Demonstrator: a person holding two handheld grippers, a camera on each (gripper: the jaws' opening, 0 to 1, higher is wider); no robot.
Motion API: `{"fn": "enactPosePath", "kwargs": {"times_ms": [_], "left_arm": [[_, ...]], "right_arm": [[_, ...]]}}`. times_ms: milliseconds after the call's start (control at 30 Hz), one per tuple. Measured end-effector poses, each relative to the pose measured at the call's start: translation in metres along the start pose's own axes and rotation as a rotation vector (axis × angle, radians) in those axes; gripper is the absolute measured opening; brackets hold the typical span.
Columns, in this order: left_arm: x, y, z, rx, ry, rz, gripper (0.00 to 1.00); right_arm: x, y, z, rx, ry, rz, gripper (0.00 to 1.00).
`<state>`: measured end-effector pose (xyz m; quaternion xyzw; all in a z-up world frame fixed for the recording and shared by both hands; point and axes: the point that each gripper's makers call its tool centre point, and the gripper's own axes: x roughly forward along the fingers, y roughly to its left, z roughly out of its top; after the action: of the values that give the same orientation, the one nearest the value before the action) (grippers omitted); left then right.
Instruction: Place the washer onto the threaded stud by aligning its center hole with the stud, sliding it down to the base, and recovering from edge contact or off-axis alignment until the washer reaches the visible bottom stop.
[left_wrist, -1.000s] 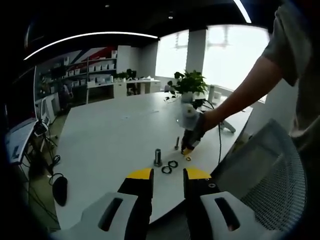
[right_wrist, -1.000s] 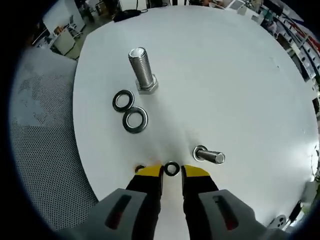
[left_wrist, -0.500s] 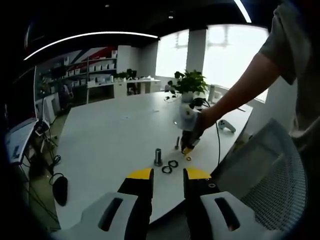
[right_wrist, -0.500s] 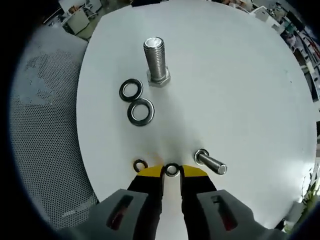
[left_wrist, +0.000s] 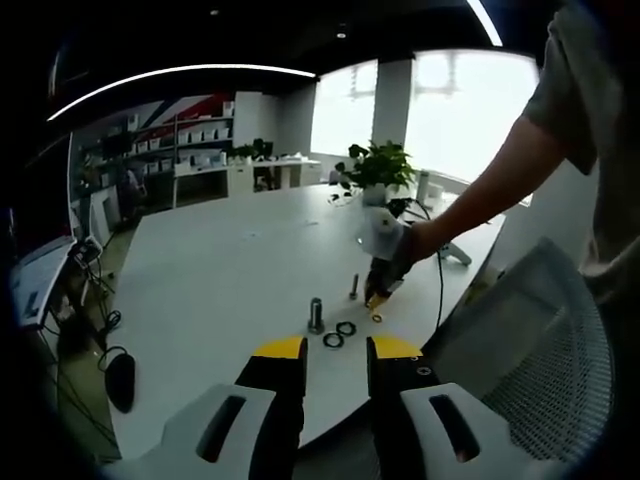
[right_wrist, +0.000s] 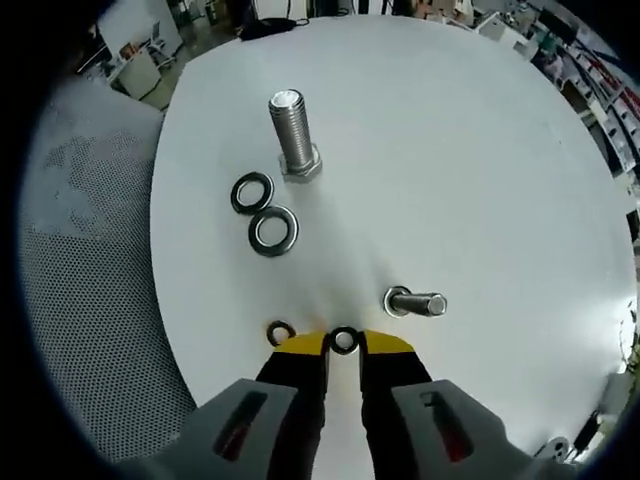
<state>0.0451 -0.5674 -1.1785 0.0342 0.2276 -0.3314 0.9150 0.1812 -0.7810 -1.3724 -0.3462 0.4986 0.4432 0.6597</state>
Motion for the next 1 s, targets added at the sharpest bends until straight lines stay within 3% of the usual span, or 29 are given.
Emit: {"fn": "enactPosePath", "kwargs": {"times_ms": [200, 233, 267, 300, 367, 400, 467, 500, 600, 633, 700, 833, 933, 1000], "left_arm": [[0.0, -0.001, -0.001, 0.001, 0.005, -0.002, 0.22], [0.0, -0.001, -0.001, 0.001, 0.006, -0.003, 0.22], [0.0, -0.001, -0.001, 0.001, 0.006, -0.003, 0.22], [0.0, -0.001, -0.001, 0.001, 0.006, -0.004, 0.22], [0.0, -0.001, -0.001, 0.001, 0.007, -0.004, 0.22], [0.0, -0.001, -0.001, 0.001, 0.006, -0.004, 0.22], [0.0, 0.0, -0.001, 0.003, 0.005, -0.002, 0.22], [0.0, 0.0, -0.001, 0.002, 0.003, -0.002, 0.22], [0.0, 0.0, 0.0, 0.001, 0.001, 0.0, 0.22], [0.0, 0.0, -0.001, -0.002, 0.002, 0.0, 0.22], [0.001, -0.001, -0.002, -0.002, 0.009, -0.004, 0.22], [0.001, -0.002, -0.003, -0.001, 0.017, -0.009, 0.22], [0.002, -0.003, -0.005, -0.003, 0.026, -0.014, 0.22], [0.002, -0.003, -0.006, -0.003, 0.036, -0.018, 0.22]], "right_arm": [[-0.011, -0.008, -0.002, 0.055, -0.039, -0.013, 0.13], [-0.014, -0.01, -0.003, 0.059, -0.043, -0.021, 0.0], [-0.017, -0.01, 0.002, 0.017, -0.066, -0.003, 0.02], [-0.022, -0.012, 0.001, 0.064, -0.064, -0.026, 0.02], [-0.026, -0.01, 0.004, 0.098, -0.076, -0.003, 0.02], [-0.023, -0.004, -0.003, 0.122, -0.033, 0.036, 0.02], [-0.024, -0.02, -0.001, 0.008, -0.044, -0.056, 0.03], [-0.03, -0.021, 0.0, -0.018, -0.072, -0.069, 0.03], [-0.05, -0.024, -0.005, 0.108, -0.146, -0.1, 0.03], [-0.057, -0.019, -0.006, 0.161, -0.2, -0.092, 0.03], [-0.057, -0.01, -0.02, 0.229, -0.196, -0.088, 0.05], [-0.039, 0.014, -0.043, 0.223, -0.157, -0.073, 0.1], [-0.034, 0.025, -0.045, 0.294, -0.193, -0.049, 0.11], [-0.032, 0.028, -0.048, 0.29, -0.191, -0.05, 0.12]]}}
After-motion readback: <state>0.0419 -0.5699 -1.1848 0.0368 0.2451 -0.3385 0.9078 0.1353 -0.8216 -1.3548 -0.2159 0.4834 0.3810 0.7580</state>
